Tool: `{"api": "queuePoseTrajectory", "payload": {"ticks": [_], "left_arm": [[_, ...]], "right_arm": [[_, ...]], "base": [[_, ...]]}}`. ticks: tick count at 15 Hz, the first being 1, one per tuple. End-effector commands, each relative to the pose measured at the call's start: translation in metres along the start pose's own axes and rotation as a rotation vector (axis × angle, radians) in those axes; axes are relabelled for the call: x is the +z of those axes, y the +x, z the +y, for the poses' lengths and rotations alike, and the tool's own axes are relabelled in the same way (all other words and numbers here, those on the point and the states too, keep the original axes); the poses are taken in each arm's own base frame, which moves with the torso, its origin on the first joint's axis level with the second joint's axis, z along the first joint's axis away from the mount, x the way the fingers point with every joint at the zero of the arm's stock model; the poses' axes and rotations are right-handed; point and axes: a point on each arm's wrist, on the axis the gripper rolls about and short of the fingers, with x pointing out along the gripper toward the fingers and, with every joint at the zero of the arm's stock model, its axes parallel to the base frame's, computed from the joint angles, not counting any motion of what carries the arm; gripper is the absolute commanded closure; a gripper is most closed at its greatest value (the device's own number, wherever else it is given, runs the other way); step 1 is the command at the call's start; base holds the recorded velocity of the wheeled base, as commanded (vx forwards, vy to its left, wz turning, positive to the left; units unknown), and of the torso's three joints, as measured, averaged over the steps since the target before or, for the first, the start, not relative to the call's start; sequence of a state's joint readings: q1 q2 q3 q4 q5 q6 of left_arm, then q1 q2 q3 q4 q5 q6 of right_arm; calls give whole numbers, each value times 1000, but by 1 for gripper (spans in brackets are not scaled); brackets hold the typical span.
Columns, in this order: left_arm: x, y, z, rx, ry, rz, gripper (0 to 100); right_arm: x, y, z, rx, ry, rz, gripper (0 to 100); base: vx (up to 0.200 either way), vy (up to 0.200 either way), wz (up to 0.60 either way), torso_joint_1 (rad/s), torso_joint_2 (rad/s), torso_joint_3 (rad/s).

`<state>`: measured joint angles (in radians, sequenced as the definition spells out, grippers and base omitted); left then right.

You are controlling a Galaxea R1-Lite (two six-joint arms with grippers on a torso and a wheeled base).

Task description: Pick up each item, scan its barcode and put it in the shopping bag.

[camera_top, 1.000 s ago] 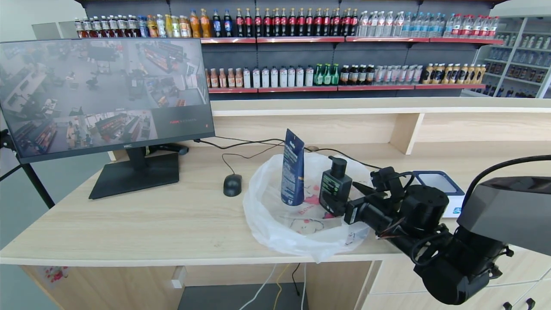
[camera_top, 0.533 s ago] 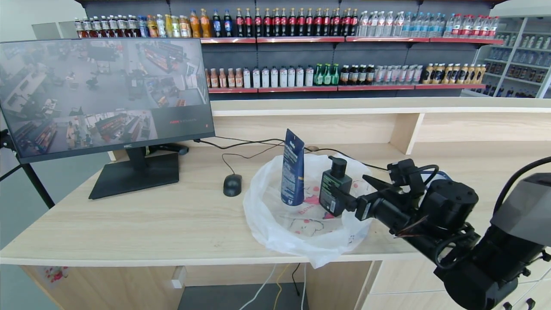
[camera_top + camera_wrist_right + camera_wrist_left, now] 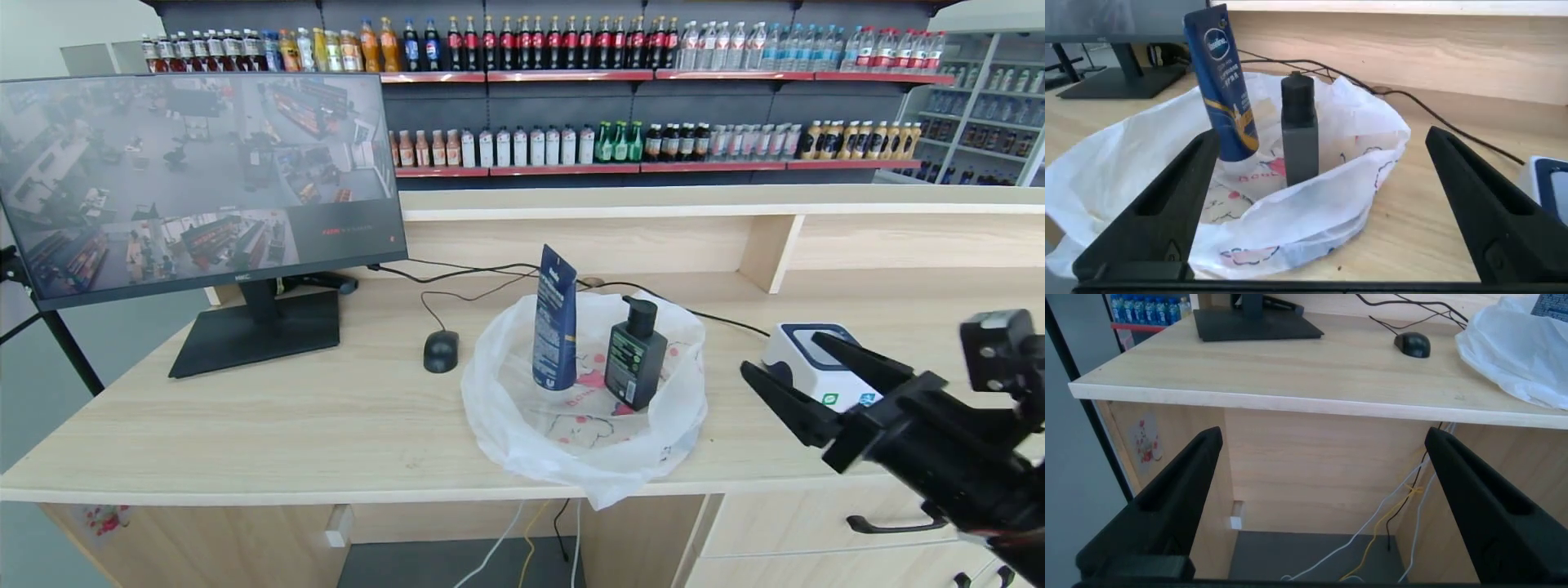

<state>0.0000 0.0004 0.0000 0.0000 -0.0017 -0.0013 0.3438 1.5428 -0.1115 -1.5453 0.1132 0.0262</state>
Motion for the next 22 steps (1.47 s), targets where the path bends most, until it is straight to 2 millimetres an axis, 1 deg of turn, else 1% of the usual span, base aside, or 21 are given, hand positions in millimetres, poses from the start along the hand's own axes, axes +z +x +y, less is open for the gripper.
{"api": "queuePoseTrajectory", "payload": {"ticks": [1, 3, 5, 8, 9, 10, 11, 12, 14, 16, 17, 18, 20, 22], "left_arm": [[0, 0, 0, 0, 0, 0, 0], [0, 0, 0, 0, 1, 0, 0], [0, 0, 0, 0, 1, 0, 0], [0, 0, 0, 0, 0, 0, 0], [0, 0, 0, 0, -2, 1, 0], [0, 0, 0, 0, -2, 1, 0], [0, 0, 0, 0, 0, 1, 0], [0, 0, 0, 0, 0, 1, 0], [0, 0, 0, 0, 0, 1, 0], [0, 0, 0, 0, 1, 1, 0], [0, 0, 0, 0, 0, 1, 0], [0, 0, 0, 0, 0, 1, 0], [0, 0, 0, 0, 1, 1, 0], [0, 0, 0, 0, 3, 1, 0]], "right_arm": [[26, -66, 8, 56, -59, -106, 0], [24, -89, 11, 86, -64, -46, 0], [13, -117, 15, 97, -45, 57, 0], [-18, -172, 21, 88, -25, 218, 0], [-25, -181, 22, 74, -28, 248, 0], [-39, -197, 23, 41, -41, 286, 0], [-43, -204, 24, 33, -53, 285, 0], [-44, -205, 24, 30, -59, 292, 0], [-43, -205, 25, -34, -86, 281, 0], [-43, -207, 27, -176, -46, 243, 0], [-44, -211, 29, -222, -52, 200, 0], [-44, -215, 30, -308, -69, 149, 0], [-49, -218, 30, -399, -105, 119, 0], [-49, -218, 30, -408, -132, 126, 0]], "base": [[0, 0, 0, 0, 0, 0], [0, 0, 0, 0, 0, 0], [0, 0, 0, 0, 0, 0], [0, 0, 0, 0, 0, 0], [0, 0, 0, 0, 0, 0], [0, 0, 0, 0, 0, 0], [0, 0, 0, 0, 0, 0], [0, 0, 0, 0, 0, 0], [0, 0, 0, 0, 0, 0], [0, 0, 0, 0, 0, 0], [0, 0, 0, 0, 0, 0], [0, 0, 0, 0, 0, 0], [0, 0, 0, 0, 0, 0], [0, 0, 0, 0, 0, 0]]}}
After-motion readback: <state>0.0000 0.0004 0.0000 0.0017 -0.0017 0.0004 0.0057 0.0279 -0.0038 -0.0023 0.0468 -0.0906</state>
